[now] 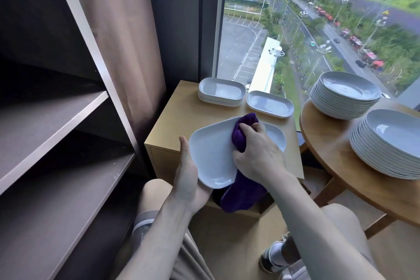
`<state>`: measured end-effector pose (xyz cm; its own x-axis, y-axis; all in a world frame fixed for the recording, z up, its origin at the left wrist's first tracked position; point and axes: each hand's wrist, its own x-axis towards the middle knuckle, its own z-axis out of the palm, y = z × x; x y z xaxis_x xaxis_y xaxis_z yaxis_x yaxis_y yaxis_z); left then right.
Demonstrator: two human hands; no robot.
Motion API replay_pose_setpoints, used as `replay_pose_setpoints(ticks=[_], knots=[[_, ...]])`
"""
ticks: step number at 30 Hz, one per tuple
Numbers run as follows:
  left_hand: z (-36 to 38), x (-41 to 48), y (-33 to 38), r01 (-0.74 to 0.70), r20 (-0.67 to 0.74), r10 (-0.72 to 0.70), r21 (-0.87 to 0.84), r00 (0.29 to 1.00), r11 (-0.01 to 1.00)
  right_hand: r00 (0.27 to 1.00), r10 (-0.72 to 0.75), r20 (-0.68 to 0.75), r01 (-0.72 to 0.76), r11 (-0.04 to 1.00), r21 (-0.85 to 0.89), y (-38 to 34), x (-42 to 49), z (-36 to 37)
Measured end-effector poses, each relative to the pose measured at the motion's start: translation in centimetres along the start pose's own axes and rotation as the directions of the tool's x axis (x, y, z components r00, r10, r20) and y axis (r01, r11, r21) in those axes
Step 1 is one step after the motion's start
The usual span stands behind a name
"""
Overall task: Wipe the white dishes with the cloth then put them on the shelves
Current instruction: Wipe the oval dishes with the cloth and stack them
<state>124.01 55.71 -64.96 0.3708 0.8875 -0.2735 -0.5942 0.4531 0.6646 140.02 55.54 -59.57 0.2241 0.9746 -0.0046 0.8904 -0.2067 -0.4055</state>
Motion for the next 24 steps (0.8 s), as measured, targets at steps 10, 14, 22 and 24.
replay_pose_setpoints(ticks=[10, 14, 22, 24], knots=[[-0.7, 0.5, -0.6, 0.054, -0.083, -0.058, -0.057, 0.995, 0.997, 0.9, -0.408, 0.151, 0.412, 0.911, 0.005, -4.6, -4.7, 2.3], [-1.1, 0.4, -0.1, 0.072, -0.173, -0.08, -0.052, 0.982, 0.996, 0.868, -0.445, 0.221, 0.457, 0.889, -0.006, -3.7, -5.0, 2.3], [-0.4, 0.5, 1.0, -0.012, -0.135, 0.008, -0.027, 0.991, 1.0, 0.942, -0.303, 0.147, 0.315, 0.947, -0.069, 0.5, -5.1, 1.3], [-0.5, 0.3, 1.0, -0.009, -0.112, 0.008, -0.004, 0.994, 1.0, 0.97, -0.212, 0.114, 0.22, 0.974, -0.061, 2.1, -4.2, 0.7]])
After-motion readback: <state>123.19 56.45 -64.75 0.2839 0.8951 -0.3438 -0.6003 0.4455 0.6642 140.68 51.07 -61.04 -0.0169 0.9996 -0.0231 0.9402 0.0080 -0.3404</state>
